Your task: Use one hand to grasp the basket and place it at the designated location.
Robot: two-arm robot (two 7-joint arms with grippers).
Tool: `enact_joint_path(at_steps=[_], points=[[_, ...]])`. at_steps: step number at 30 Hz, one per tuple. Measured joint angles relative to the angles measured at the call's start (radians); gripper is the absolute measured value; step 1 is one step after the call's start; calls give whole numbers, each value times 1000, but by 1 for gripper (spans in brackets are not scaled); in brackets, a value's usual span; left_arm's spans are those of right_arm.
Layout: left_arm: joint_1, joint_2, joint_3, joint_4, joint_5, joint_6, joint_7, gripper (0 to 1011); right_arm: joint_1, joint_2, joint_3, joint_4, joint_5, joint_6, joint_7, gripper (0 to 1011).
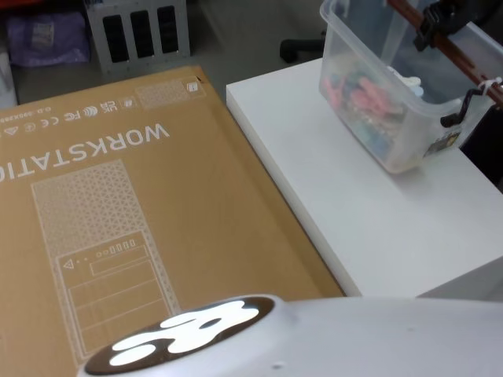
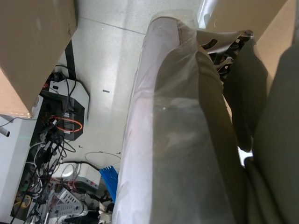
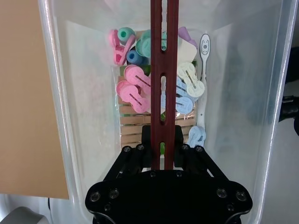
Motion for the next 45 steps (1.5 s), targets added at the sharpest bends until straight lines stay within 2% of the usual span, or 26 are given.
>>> enact_joint_path(at_steps=[11, 22, 45], points=[[0, 0, 0, 0, 0, 0, 0, 0, 11, 21, 30, -36, 21, -12, -2, 234], [0, 0, 0, 0, 0, 0, 0, 0, 35, 10, 34, -52, 11, -50, 1, 234], [0, 0, 0, 0, 0, 0, 0, 0, 100, -35, -13, -73, 27, -155, 42, 233]])
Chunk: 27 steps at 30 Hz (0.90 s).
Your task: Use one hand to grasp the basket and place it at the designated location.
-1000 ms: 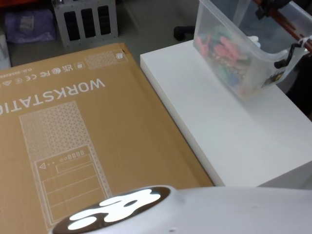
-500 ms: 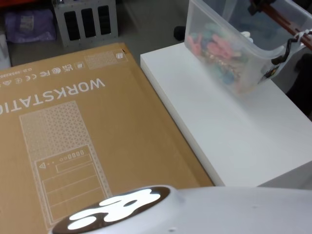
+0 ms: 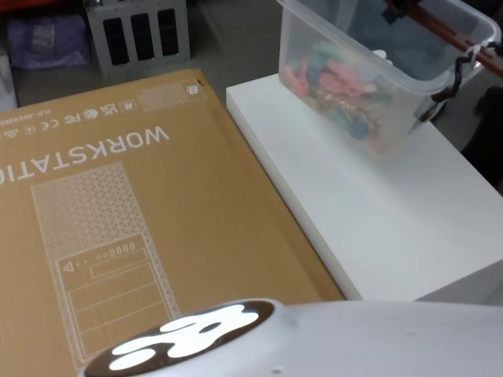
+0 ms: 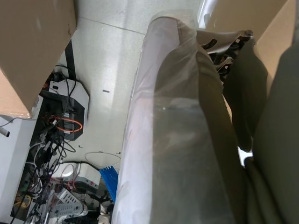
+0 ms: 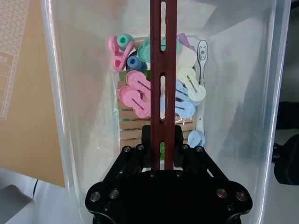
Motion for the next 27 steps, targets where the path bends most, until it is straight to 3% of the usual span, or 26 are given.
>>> enact_joint_path(at_steps=[14, 27], points=[[0, 0, 0, 0, 0, 0, 0, 0, 36, -20, -32, -46, 15, -74, 15, 234], [0, 0, 0, 0, 0, 0, 0, 0, 61, -39, -63, -112, 57, -147, 43, 234]])
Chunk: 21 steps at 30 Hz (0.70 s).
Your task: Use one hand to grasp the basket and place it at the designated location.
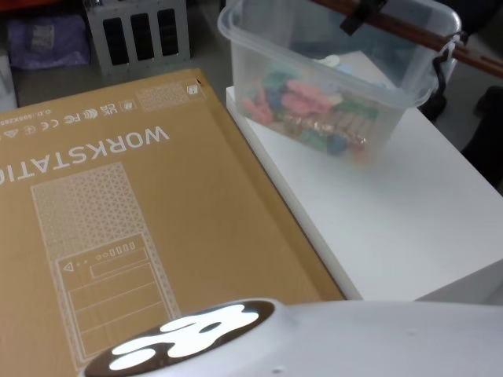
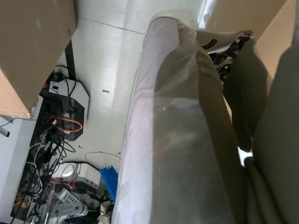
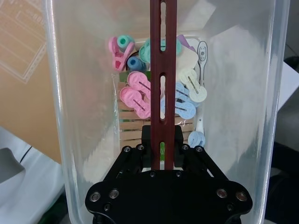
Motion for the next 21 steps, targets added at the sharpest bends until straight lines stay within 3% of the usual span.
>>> enact_joint_path(at_steps=[13, 21], points=[[0, 0, 0, 0, 0, 0, 0, 0, 21, -19, -33, -49, 37, -81, 16, 234], [0, 0, 0, 0, 0, 0, 0, 0, 37, -47, -54, -58, 71, -166, 24, 234]])
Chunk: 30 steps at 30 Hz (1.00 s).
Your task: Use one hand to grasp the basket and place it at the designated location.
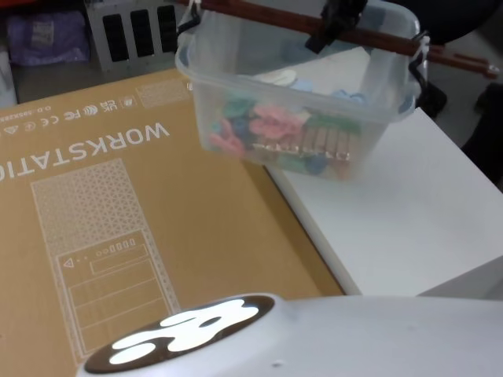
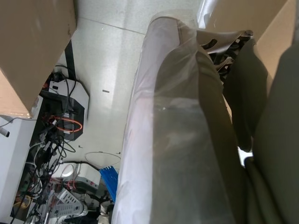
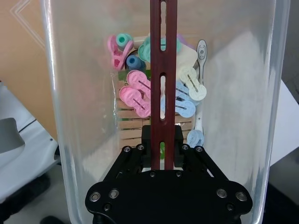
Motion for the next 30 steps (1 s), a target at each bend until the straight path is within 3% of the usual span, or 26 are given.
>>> enact_joint_path(at_steps=[12, 30], points=[[0, 0, 0, 0, 0, 0, 0, 0, 16, -42, -44, -50, 21, -133, 11, 234], [0, 0, 0, 0, 0, 0, 0, 0, -6, -21, -93, -233, -36, -242, -47, 234]])
